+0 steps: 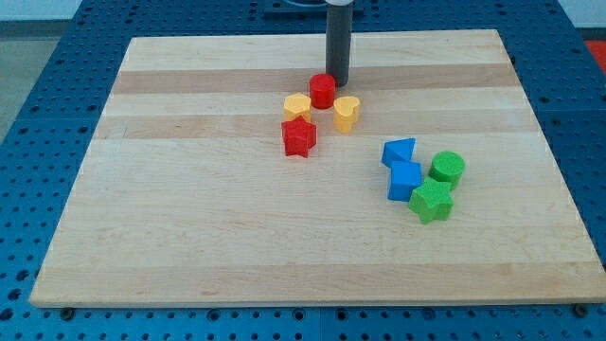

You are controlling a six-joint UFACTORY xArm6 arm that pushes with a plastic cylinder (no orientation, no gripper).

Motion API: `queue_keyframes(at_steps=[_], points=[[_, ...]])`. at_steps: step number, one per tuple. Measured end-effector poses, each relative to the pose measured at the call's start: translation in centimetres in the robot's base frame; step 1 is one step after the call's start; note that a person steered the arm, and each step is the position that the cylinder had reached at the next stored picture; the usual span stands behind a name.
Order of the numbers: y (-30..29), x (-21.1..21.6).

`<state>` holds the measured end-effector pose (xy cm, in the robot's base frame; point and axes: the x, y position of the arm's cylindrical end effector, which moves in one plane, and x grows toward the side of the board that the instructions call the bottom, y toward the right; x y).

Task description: Move your arm towards blue triangle

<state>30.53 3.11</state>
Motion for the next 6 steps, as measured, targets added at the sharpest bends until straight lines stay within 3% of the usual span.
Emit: queue_keyframes(at_steps=[2,3,4,6], points=[[1.7,-0.6],[6.0,-1.3],[9.1,0.5],[9.6,6.6]])
